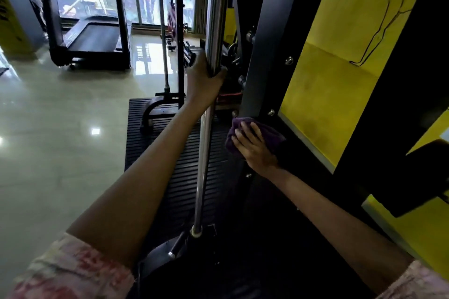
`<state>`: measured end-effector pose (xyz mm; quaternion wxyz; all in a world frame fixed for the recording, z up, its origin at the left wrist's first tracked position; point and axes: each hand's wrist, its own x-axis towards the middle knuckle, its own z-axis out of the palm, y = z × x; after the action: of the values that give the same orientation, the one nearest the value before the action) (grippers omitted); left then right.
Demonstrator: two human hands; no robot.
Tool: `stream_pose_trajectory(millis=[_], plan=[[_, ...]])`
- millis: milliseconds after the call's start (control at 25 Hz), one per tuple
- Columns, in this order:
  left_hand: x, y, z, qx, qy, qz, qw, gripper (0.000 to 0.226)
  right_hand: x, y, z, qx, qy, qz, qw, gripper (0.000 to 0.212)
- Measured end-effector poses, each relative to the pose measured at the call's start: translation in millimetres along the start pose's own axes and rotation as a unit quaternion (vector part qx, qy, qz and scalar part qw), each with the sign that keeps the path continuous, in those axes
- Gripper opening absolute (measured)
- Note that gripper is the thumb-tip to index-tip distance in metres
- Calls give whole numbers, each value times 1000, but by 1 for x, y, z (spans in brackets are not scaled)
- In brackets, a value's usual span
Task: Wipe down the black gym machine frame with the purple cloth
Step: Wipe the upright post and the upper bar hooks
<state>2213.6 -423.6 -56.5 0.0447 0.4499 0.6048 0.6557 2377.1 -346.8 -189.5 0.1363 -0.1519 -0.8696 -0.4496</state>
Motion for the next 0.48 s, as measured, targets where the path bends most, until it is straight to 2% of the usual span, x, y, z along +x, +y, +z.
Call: stream_pose_trajectory(millis=[80,120,240,320,400,480], plan=[[-4,-7,-4,8,-24,-10,1000,15,-4,17,-5,-35,-15,-62,997,43],[-8,-16,-5,10,-47,-33,998,14,-2,30,-12,-41,5,-67,997,44],[-43,-81,-1,36,-128,-131,982,20,14,55,-34,-53,52,11,997,44],[-81,-130,3,44,-154,-193,968,27,32,53,-40,-93,16,65,993,45],[-109,-164,9,15,-130,-185,974,41,44,34,-37,-115,-70,50,990,47],[-116,-180,16,-15,-102,-159,982,44,51,11,-25,-133,-144,18,980,49]])
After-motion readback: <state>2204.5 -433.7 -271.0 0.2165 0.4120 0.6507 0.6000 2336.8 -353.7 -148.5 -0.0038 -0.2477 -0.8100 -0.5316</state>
